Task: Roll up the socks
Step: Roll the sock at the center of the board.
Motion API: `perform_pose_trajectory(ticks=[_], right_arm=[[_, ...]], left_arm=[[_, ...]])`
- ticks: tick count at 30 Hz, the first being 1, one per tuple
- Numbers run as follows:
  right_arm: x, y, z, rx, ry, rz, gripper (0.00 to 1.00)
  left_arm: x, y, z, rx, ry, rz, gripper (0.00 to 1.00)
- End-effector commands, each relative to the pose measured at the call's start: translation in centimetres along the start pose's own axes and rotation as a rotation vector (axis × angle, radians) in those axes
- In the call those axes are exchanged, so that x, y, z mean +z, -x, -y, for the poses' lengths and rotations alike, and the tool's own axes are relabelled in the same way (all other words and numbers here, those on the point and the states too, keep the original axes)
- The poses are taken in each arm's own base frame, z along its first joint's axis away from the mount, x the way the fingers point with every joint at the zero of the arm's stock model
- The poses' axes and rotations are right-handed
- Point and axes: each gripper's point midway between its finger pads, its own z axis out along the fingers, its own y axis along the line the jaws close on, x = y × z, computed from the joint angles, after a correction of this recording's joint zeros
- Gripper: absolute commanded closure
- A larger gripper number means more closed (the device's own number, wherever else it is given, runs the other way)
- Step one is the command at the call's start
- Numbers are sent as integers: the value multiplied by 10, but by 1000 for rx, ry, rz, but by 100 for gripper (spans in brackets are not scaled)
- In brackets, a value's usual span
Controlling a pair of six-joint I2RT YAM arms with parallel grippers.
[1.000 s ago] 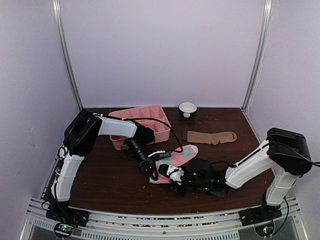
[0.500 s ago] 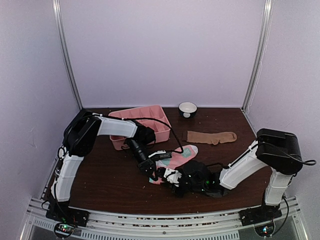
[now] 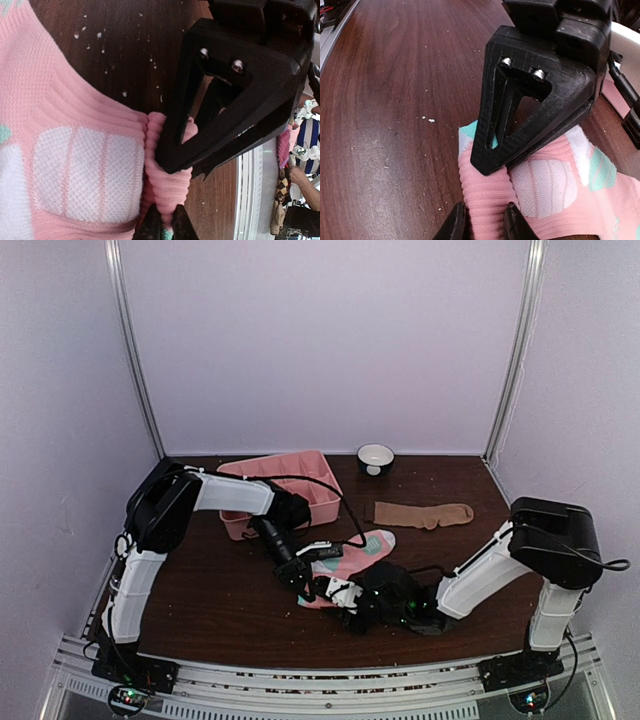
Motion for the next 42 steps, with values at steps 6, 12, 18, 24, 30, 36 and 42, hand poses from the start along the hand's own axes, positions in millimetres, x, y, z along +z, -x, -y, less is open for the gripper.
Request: perform_pose_trajectory(ticks=[6, 12, 18, 24, 30, 36, 42], right_arm=[[9, -42, -5, 10, 32, -157, 83], [10, -66, -13, 97, 102, -227, 100], [-5, -73, -25, 267, 201, -247, 100], [-15, -81, -40, 443, 281, -355, 100], [-7, -85, -43, 643, 349, -488, 100], [6, -97, -40, 845, 391, -592, 100], [10, -102, -37, 1014, 410, -592, 100]], left_arm=[[10, -36, -17, 14, 49, -160, 89], [4, -31, -5, 46, 18, -143, 75], [-27, -12, 6, 193, 215, -71, 50], [-59, -1, 27, 373, 389, -2, 48], [-51, -16, 36, 451, 418, -29, 43], [-28, -26, 37, 475, 364, -56, 45], [-15, -24, 28, 535, 415, -74, 48]])
